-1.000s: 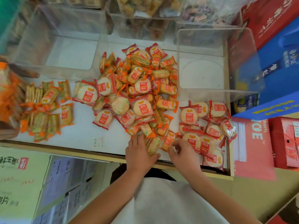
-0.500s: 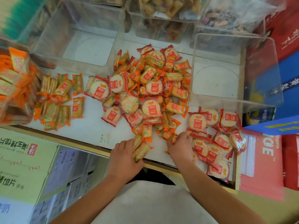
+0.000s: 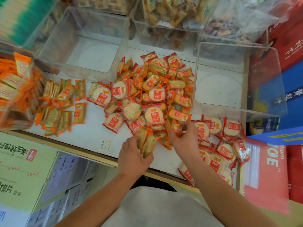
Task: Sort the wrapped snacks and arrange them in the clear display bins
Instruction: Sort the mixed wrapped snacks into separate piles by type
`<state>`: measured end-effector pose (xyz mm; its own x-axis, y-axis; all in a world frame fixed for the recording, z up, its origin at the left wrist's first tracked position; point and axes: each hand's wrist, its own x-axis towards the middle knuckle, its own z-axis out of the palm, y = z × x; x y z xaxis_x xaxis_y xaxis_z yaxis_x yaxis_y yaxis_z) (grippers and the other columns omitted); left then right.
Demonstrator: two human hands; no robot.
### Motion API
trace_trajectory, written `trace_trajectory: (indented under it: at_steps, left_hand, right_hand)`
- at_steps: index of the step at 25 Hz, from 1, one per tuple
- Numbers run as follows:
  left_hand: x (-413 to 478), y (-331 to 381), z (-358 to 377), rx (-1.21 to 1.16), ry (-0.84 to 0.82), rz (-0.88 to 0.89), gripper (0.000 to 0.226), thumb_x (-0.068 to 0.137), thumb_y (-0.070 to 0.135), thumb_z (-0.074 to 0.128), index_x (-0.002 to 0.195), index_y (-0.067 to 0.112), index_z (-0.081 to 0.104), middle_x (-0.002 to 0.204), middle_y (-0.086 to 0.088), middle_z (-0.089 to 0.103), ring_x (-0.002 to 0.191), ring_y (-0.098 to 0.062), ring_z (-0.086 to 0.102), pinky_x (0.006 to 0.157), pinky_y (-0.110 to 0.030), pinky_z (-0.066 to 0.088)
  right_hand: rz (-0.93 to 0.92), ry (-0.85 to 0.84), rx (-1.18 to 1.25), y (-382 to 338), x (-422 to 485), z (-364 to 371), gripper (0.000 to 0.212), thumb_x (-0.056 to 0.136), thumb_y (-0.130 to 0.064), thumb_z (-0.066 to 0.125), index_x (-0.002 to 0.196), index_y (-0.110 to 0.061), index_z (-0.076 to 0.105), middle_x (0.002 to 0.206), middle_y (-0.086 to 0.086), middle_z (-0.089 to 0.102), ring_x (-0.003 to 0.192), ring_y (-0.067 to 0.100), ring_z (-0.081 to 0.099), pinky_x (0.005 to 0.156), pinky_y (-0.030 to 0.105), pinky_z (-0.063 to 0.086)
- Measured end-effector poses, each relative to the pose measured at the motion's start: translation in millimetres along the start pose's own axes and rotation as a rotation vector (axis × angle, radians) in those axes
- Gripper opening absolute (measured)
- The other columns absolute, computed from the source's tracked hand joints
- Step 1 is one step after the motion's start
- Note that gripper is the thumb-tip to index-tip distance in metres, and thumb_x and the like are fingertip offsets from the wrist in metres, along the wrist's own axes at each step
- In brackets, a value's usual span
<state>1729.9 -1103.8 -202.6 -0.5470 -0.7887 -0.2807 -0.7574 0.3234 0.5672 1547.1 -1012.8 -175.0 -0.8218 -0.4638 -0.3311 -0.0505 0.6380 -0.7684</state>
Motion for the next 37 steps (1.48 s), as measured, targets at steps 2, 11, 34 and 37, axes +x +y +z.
trace_trajectory:
  at_steps: [2,11,34,37]
  left_hand:
    - [10.3,10.2,10.3,0.060,-0.008,-0.005,0.056,0.072,0.048,0.077,0.111,0.020,0.048,0.105,0.003,0.050,0.096,-0.022,0.054,0.074,-0.037,0.051]
    - [6.3,-1.7,4.4,-0.116,-0.016,-0.155,0.053,0.066,0.049,0.078,0.103,0.030,0.045,0.103,0.011,0.051,0.089,-0.013,0.059,0.070,-0.036,0.056]
    - [128.5,-184.5,-247.3,-0.234,0.106,-0.108,0.094,0.074,0.052,0.078,0.156,0.042,0.032,0.141,0.004,0.055,0.127,-0.016,0.056,0.099,-0.040,0.053]
    - [183.7,-200.1,-281.8,-0.155,0.141,-0.141,0.090,0.081,0.050,0.076,0.158,0.035,0.031,0.143,-0.008,0.052,0.133,-0.029,0.052,0.100,-0.042,0.050]
  right_hand:
    - [0.028,-0.049,-0.080,0.1,18.5,9.6,0.038,0.088,-0.034,0.076,0.112,-0.021,0.050,0.113,-0.003,0.050,0.099,0.015,0.055,0.079,0.031,0.051]
    - [0.150,-0.160,-0.150,1.7,25.8,2.7,0.037,0.089,-0.026,0.075,0.111,-0.026,0.045,0.106,-0.005,0.061,0.075,0.012,0.061,0.052,0.028,0.041]
    - [0.004,-0.228,0.192,-193.7,-51.9,227.1,0.041,0.087,-0.019,0.078,0.119,-0.038,0.060,0.078,-0.003,0.049,0.061,0.013,0.045,0.052,0.025,0.038]
    - [0.070,-0.237,0.206,-209.6,-47.3,257.0,0.043,0.088,-0.018,0.078,0.123,-0.033,0.059,0.085,0.000,0.060,0.065,0.016,0.057,0.054,0.028,0.046]
